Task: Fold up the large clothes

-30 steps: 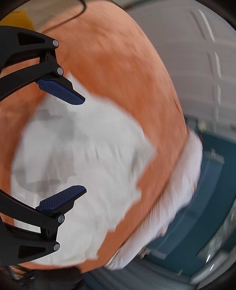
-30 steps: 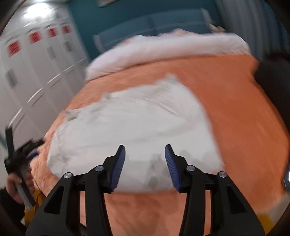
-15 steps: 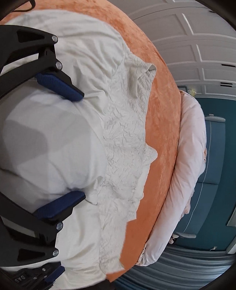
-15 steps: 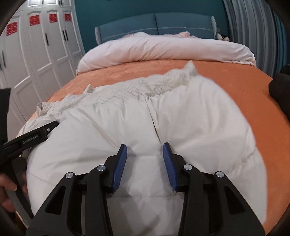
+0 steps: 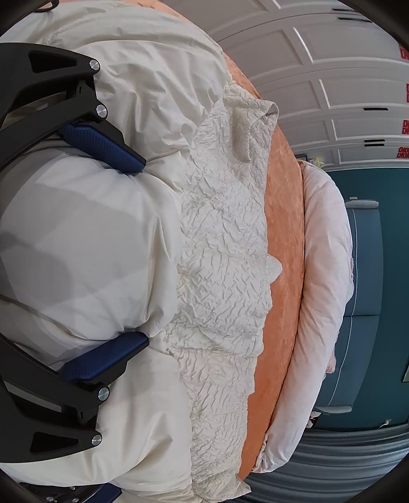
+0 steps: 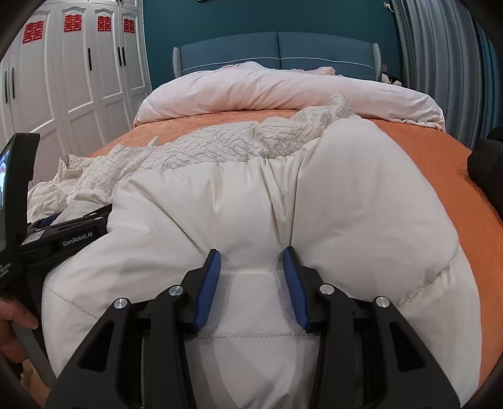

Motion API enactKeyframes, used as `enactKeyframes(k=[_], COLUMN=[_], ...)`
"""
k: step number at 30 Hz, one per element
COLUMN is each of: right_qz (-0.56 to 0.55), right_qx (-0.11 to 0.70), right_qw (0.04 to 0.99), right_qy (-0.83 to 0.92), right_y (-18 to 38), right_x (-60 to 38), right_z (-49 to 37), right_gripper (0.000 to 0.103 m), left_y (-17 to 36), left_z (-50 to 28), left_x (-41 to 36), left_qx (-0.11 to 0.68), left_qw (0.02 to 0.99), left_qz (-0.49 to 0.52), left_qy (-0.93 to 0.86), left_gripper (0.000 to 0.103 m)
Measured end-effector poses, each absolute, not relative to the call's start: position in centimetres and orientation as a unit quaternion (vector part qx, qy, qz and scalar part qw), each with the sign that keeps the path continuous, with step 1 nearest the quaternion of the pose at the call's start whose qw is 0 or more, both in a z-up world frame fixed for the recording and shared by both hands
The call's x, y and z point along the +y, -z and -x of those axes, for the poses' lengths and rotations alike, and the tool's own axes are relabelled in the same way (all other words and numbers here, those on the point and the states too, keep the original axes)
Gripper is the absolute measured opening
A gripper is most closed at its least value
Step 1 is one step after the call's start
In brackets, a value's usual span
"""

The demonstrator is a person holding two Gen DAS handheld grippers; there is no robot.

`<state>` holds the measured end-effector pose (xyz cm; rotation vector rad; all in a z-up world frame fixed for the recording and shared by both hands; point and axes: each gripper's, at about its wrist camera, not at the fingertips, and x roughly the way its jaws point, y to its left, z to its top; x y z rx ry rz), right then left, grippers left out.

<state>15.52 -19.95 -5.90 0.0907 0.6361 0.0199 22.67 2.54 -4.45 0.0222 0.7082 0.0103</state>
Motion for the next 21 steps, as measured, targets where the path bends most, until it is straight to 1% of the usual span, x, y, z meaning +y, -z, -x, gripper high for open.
enactKeyframes(k=[5, 7, 9, 11, 14, 17, 19, 21], right_qz=[-0.047, -0.058, -0.072, -0.077, -0.071, -0.082, -0.089, -0.098], right_qx=[0.321, 0.326, 0.304, 0.291, 0.291, 0.314, 0.339, 0.347], right_qw=[0.946, 0.944, 0.950, 0.954, 0.953, 0.944, 0.934, 0.930], right_qy=[-0.010, -0.008, -0.005, 0.006, 0.042, 0.067, 0.074, 0.073], right_y=[5.4, 3.8, 1.4, -0.8, -1.5, 0.0, 1.9, 3.5], right_x=[-20.0, -20.5, -21.3, -22.8, -25.0, -26.8, -27.7, -28.1], right_z=[-15.5, -15.4, -15.1, -15.9, -18.7, -21.1, -22.1, -22.3], right_gripper=[0.040, 0.040, 0.041, 0.047, 0.048, 0.048, 0.048, 0.050], left_y=[4.2, 3.2, 1.3, -0.8, -3.0, -2.0, 0.0, 2.1], left_z=[-22.7, -22.7, -22.6, -22.3, -23.9, -26.8, -28.7, -29.5], left_x=[2.6, 3.1, 4.3, 5.8, 7.9, 9.5, 10.5, 11.0], left_qx=[0.351, 0.368, 0.375, 0.352, 0.326, 0.339, 0.370, 0.386], left_qw=[0.936, 0.930, 0.927, 0.935, 0.944, 0.938, 0.925, 0.919], left_qz=[-0.010, -0.003, 0.018, 0.043, 0.054, 0.048, 0.048, 0.035], left_qy=[-0.004, 0.004, 0.011, 0.005, -0.018, -0.052, -0.066, -0.070], left_gripper=[0.098, 0.098, 0.098, 0.098, 0.098, 0.098, 0.097, 0.098])
